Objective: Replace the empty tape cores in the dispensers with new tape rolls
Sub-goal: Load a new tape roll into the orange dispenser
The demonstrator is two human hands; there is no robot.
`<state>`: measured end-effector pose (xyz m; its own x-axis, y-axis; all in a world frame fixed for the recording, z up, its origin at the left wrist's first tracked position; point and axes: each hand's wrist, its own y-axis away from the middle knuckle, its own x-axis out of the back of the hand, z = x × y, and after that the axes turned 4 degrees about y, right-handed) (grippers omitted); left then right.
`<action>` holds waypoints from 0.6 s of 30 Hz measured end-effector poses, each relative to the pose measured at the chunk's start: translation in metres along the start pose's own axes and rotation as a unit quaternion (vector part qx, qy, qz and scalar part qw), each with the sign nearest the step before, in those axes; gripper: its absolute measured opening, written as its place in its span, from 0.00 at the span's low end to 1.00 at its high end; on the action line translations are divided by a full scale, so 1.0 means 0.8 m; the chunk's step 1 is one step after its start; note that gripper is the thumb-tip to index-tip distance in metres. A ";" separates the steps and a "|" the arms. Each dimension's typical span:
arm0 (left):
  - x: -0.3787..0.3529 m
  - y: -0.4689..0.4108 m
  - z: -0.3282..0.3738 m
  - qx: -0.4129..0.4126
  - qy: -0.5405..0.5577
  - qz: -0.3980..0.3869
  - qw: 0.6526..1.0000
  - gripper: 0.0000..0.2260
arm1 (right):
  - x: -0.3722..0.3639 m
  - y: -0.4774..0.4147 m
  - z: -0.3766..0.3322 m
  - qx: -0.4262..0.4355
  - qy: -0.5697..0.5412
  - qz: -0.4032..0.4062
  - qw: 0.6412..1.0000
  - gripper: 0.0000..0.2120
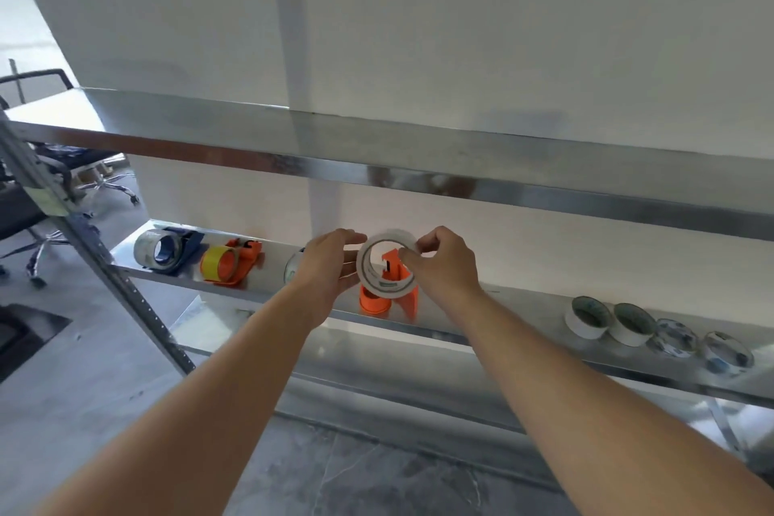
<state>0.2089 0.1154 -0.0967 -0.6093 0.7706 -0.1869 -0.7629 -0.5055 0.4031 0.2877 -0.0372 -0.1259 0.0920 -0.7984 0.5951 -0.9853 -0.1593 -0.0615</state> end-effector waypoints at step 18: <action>0.058 -0.098 0.022 0.040 -0.047 -0.115 0.992 0.10 | -0.083 -0.017 -0.042 0.004 0.060 0.066 0.996 0.11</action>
<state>0.2444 0.1978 -0.1214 -0.3964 0.8962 -0.1994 -0.8570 -0.2834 0.4303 0.2902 0.0375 -0.1377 -0.0566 -0.7376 0.6728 -0.9864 -0.0627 -0.1517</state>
